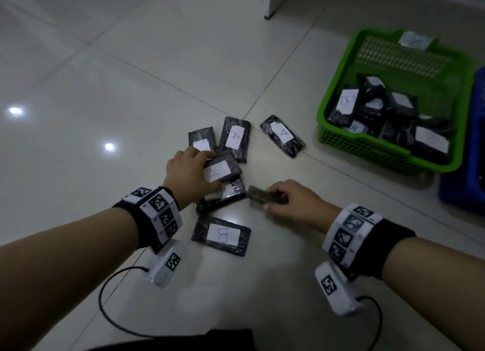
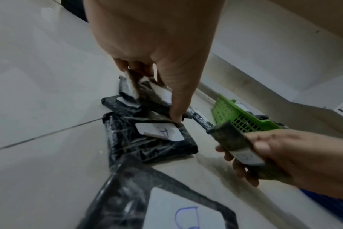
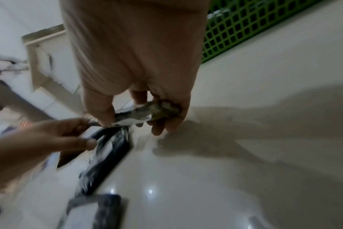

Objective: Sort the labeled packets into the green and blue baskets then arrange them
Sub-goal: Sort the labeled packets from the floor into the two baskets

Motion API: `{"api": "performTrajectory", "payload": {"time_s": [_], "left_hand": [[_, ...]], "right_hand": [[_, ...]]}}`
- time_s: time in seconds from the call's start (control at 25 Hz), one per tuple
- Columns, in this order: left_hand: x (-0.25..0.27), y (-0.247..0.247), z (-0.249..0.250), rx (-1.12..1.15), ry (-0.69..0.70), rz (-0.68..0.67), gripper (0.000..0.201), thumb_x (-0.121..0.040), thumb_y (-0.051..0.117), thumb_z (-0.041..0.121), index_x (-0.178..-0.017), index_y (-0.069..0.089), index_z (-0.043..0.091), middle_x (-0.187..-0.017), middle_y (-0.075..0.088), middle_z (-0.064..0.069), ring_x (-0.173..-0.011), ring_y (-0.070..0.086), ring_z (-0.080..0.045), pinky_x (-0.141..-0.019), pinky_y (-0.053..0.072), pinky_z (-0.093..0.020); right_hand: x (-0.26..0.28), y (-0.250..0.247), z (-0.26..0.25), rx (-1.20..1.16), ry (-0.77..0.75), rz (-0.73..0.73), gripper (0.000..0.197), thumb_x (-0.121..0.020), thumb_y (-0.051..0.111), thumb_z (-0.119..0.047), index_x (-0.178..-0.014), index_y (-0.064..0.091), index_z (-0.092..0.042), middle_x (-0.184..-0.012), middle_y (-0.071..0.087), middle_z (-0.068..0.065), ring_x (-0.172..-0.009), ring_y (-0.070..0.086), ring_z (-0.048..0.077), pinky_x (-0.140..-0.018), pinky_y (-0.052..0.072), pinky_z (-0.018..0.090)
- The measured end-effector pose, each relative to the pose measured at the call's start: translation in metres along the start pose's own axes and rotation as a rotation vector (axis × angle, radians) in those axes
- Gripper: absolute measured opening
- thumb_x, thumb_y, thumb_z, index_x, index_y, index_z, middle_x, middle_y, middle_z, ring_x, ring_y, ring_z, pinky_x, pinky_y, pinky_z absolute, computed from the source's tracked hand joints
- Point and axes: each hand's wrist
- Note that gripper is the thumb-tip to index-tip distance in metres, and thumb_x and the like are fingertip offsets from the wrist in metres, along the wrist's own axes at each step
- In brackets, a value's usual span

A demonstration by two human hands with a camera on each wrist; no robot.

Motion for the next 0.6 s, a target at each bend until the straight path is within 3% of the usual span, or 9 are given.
{"api": "performTrajectory", "payload": {"time_s": [0.12, 0.2, 0.28, 0.44, 0.6], "left_hand": [[-0.004, -0.009, 0.014, 0.333, -0.013, -0.029, 0.074, -0.062, 0.081, 0.046, -0.124, 0.049, 0.023, -0.115, 0.045, 0.003, -0.098, 0.054, -0.016, -0.084, 0.048, -0.03], [-0.007, -0.014, 0.03, 0.503, -0.029, -0.049, 0.07, -0.06, 0.082, 0.049, -0.117, 0.047, 0.026, -0.109, 0.052, 0.007, -0.083, 0.061, -0.013, -0.068, 0.053, -0.028], [-0.012, -0.018, 0.049, 0.668, -0.058, -0.088, 0.067, -0.063, 0.082, 0.046, -0.116, 0.045, 0.028, -0.104, 0.059, 0.009, -0.08, 0.064, -0.009, -0.06, 0.052, -0.022], [-0.021, -0.019, 0.084, 0.975, -0.112, -0.104, 0.058, -0.075, 0.077, 0.032, -0.123, 0.046, 0.022, -0.104, 0.068, -0.004, -0.085, 0.069, -0.016, -0.063, 0.057, -0.029], [-0.035, -0.026, 0.126, 1.14, -0.056, -0.121, 0.049, -0.085, 0.064, 0.008, -0.129, 0.045, 0.019, -0.111, 0.064, -0.01, -0.085, 0.066, -0.019, -0.064, 0.058, -0.026]], "right_hand": [[-0.005, -0.017, -0.013, -0.753, 0.19, 0.077, 0.023, -0.095, 0.05, -0.029, -0.099, 0.061, -0.01, -0.079, 0.06, 0.017, -0.058, 0.058, 0.024, -0.051, 0.046, 0.026], [-0.008, -0.031, -0.016, -0.951, 0.2, 0.135, 0.03, -0.098, 0.044, -0.029, -0.104, 0.058, -0.003, -0.08, 0.061, 0.019, -0.053, 0.063, 0.024, -0.045, 0.05, 0.028], [-0.01, -0.045, -0.017, -1.007, 0.157, 0.162, 0.032, -0.1, 0.041, -0.028, -0.107, 0.057, -0.002, -0.084, 0.063, 0.019, -0.054, 0.064, 0.024, -0.044, 0.051, 0.028], [-0.004, -0.07, -0.012, -1.02, 0.127, 0.259, 0.027, -0.1, 0.04, -0.027, -0.101, 0.06, -0.008, -0.084, 0.067, 0.014, -0.057, 0.063, 0.022, -0.045, 0.052, 0.027], [0.01, -0.101, -0.001, -0.969, 0.013, 0.397, 0.016, -0.097, 0.048, -0.019, -0.099, 0.063, -0.013, -0.081, 0.067, 0.01, -0.06, 0.059, 0.02, -0.046, 0.046, 0.022]]}}
Point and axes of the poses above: each hand's wrist, its own x-axis away from the middle knuckle, its own y-axis out of the palm, z = x × y
